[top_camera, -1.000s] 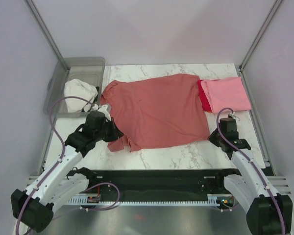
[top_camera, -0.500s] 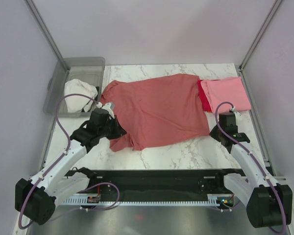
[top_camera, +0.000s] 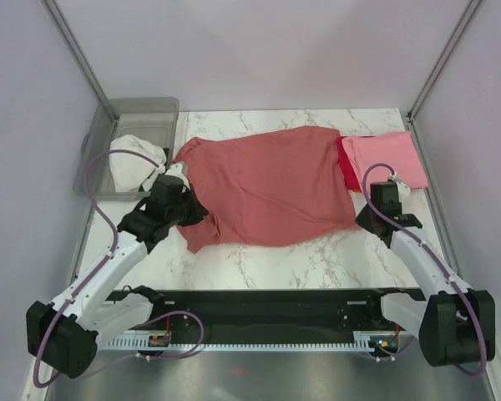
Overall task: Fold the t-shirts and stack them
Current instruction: Fold the tshirt
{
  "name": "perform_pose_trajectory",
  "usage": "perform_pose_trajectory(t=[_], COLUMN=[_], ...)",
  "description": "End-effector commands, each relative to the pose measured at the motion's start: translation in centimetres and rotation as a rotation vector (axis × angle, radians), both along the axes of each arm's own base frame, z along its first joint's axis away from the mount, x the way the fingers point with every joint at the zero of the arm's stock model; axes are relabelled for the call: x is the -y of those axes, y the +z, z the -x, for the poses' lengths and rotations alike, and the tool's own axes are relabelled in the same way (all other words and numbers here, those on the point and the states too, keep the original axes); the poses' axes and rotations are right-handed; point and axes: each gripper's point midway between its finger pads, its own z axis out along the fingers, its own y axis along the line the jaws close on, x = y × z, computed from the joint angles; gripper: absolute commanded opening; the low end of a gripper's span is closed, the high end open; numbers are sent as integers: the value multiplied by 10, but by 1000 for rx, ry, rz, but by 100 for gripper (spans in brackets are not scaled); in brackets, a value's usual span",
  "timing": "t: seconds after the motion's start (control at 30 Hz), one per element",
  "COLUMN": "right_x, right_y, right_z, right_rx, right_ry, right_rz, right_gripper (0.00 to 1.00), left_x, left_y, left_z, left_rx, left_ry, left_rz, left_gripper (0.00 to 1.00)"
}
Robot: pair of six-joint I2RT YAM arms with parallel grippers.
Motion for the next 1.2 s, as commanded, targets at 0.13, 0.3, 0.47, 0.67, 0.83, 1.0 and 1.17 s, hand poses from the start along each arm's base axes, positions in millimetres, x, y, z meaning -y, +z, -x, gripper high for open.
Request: perform_pose_trajectory(t=[0.13,0.3,0.47,0.67,0.83,1.0,1.17], right_x=[-3,-12,-14,-17,-14,-16,-26], right_y=[42,36,38,41,38,35,24], right_z=[-51,-65,-83,-107,-124,-142,-157], right_rx=[103,65,60,57,44,43,29], right_ry=[16,49,46,46,34,30,50], right_rz=[24,56,73,88,113,116,97], right_gripper=[0,0,0,0,0,0,0], left_x=[-32,-49,-52,-56,-58,-60,-69], left_y=[41,53,56,64,65,51,35], left_z=[-37,-40,-53,-79,-98,-121,-138], left_rx=[97,120,118,117,111,72,30], left_ry=[157,210,213,249,265,286,313], left_rz=[-43,-24,-47,-84,-115,-152,-187], left_gripper=[2,2,2,2,2,2,2])
